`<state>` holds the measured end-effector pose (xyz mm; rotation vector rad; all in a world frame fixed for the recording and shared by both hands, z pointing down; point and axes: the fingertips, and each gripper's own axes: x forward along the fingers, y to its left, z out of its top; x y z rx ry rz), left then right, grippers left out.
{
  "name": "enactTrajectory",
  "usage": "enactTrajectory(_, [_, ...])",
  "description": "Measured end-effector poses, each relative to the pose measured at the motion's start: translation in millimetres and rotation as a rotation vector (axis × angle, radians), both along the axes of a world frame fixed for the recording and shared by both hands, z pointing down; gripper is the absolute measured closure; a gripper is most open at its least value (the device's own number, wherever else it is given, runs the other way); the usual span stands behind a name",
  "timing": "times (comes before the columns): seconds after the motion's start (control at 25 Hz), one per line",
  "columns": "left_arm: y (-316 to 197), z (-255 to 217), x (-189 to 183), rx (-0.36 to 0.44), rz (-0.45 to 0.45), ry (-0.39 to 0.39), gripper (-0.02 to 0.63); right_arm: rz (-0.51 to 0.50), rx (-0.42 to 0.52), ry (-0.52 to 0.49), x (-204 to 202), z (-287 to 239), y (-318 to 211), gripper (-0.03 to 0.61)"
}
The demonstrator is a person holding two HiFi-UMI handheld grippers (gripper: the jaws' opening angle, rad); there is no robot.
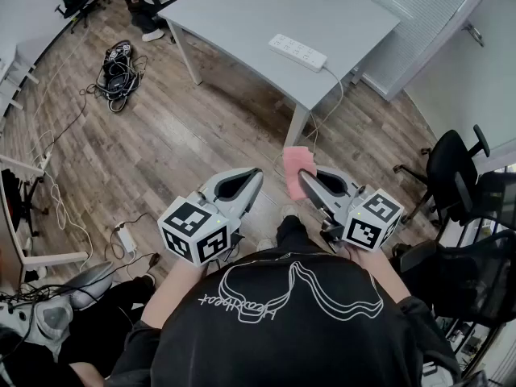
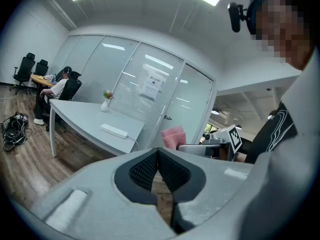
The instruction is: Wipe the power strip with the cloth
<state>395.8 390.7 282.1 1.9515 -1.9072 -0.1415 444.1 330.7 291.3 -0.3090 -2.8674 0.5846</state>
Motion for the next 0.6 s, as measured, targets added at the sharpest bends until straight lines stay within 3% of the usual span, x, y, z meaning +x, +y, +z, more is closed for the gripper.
enactTrajectory(0.2, [7,4,11,0.000,-0.006,-0.004,0.601,-0.017,0.004,-0.003,9,5,10,0.546])
enactTrajectory(0.6, [-2,6,-29,-0.030,-0.052,0.030,0.601,-0.050,-0.045,0.001,-26,2,-3,0.545])
